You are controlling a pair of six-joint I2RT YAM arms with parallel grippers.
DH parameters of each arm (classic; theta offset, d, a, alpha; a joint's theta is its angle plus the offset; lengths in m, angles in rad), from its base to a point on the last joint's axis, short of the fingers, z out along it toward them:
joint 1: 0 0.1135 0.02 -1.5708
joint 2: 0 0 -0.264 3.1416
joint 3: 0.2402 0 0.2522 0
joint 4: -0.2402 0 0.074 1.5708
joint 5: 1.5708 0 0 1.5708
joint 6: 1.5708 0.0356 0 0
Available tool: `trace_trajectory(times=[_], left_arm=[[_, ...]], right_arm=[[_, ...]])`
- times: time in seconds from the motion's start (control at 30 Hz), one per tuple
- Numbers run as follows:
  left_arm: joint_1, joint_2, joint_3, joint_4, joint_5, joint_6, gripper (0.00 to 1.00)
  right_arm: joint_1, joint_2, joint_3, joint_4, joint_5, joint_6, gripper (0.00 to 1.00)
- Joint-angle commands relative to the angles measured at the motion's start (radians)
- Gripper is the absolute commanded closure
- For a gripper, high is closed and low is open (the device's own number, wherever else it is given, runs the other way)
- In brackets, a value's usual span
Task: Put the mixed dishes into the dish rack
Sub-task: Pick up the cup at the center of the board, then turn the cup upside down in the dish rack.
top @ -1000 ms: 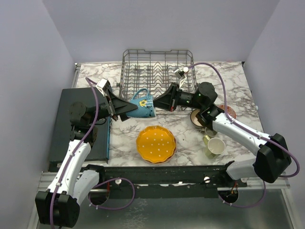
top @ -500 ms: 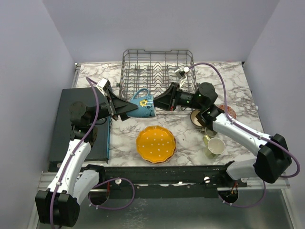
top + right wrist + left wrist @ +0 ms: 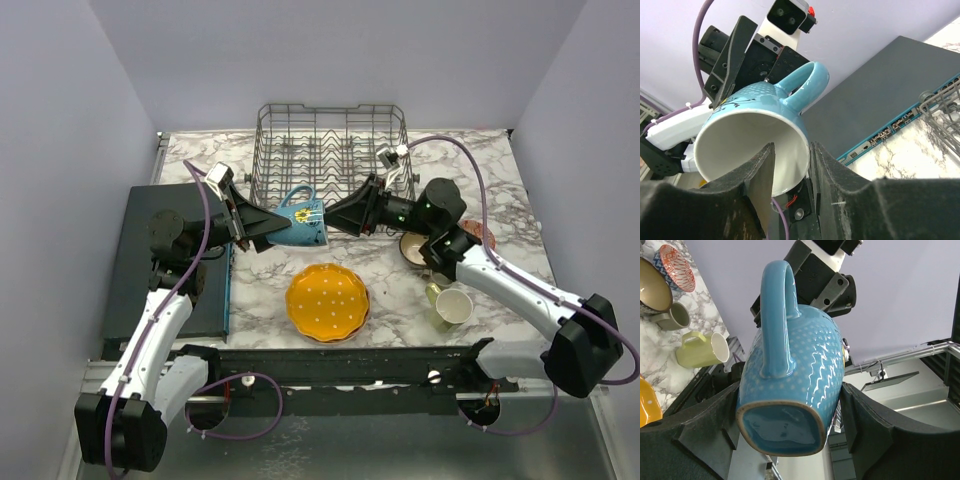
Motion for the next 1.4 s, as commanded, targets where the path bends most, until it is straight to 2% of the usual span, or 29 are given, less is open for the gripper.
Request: trace_trajectory(times=[0.0,0.2,0.63,0.73,0.97,1.13,1.37], left_arm=[[0.001,0.0,0.032,0.053,-0.007,0.013,0.83],[0.002,0.022,0.027,0.054,-0.012,0.023,0.87],[0.001,0.145,0.055,0.009,0.003,0.122,0.99],[0.002,0.175,0.095,-0.108,-0.004,0.21,1.0],[0.002,0.223,0.244,-0.492,-0.082,0.511,1.0],[0.002,0.266,0.334,-0.659,-0.15,0.654,1.0],[0.003,0.342,0.5,-0.913,-0.34,0.864,1.0]], right_arm=[[0.007,-0.06,-0.015,-0.063,0.058,-0.058,0.57],[0.007,-0.132,-0.007,-0.188,0.124,-0.119,0.5],[0.007,-0.307,0.051,-0.593,0.362,-0.291,0.5],[0.007,-0.332,0.044,-0.636,0.388,-0.308,0.5],[0.007,-0.368,0.015,-0.682,0.443,-0.324,0.5],[0.006,-0.375,0.012,-0.72,0.472,-0.335,0.5],[0.007,-0.399,0.023,-0.78,0.506,-0.361,0.5]])
